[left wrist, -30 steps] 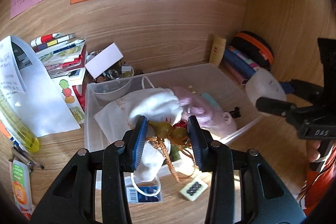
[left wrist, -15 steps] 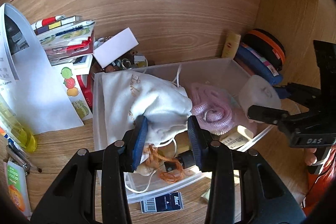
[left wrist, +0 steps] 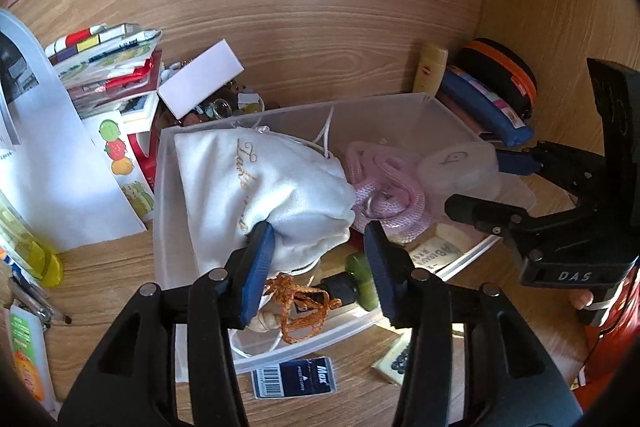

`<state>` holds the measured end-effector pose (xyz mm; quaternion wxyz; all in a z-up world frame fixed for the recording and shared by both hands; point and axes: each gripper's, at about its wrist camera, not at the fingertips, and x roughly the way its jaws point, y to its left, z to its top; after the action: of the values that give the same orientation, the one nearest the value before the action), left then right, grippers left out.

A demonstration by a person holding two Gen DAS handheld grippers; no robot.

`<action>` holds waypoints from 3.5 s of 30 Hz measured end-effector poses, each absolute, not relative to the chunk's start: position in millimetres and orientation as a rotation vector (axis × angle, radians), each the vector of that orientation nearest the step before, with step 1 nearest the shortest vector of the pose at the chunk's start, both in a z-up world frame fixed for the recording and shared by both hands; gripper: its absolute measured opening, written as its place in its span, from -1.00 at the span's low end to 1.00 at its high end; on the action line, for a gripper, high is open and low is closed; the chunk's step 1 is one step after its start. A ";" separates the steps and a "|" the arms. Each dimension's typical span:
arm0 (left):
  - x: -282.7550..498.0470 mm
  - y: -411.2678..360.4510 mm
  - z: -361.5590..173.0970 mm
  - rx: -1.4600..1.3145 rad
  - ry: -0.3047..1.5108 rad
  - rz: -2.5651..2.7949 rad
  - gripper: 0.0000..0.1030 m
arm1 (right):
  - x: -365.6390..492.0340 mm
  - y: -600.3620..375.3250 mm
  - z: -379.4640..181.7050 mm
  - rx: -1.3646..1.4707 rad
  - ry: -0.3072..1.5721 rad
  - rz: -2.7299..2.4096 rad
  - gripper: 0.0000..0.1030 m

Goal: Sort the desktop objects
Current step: 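Open the left tool to drop the gourd charm while the right tool drops the container, then grasp the blue Max card box with the left tool while the right tool grasps the dotted block, then carry the blue card box and dotted block with both tools over the bin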

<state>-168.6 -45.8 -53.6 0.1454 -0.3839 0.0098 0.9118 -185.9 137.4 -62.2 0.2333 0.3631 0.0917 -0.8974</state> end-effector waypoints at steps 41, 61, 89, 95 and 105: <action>-84.7 -87.4 -48.7 -1.136 -0.004 2.775 0.54 | -104.8 126.0 -50.5 0.929 0.256 -2.400 0.68; -106.0 -68.9 -104.5 -1.358 0.062 2.589 0.37 | -114.8 95.0 -100.0 1.080 0.296 -2.265 0.65; -100.6 -69.5 -103.8 -1.271 0.141 2.680 -0.07 | -119.8 69.2 -115.7 1.113 0.318 -2.212 -0.40; -89.9 -65.4 -96.7 -1.235 0.165 2.729 -0.07 | -111.2 80.8 -102.4 1.067 0.281 -2.230 -0.40; -72.4 -51.4 -70.5 -1.124 0.166 2.790 -0.07 | -99.7 105.4 -78.2 0.998 0.215 -2.287 -0.40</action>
<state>-72.4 -51.4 -70.5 0.0646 -0.3723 0.0549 0.9242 -99.7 105.4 -78.2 0.3131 0.3783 0.0816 -0.8673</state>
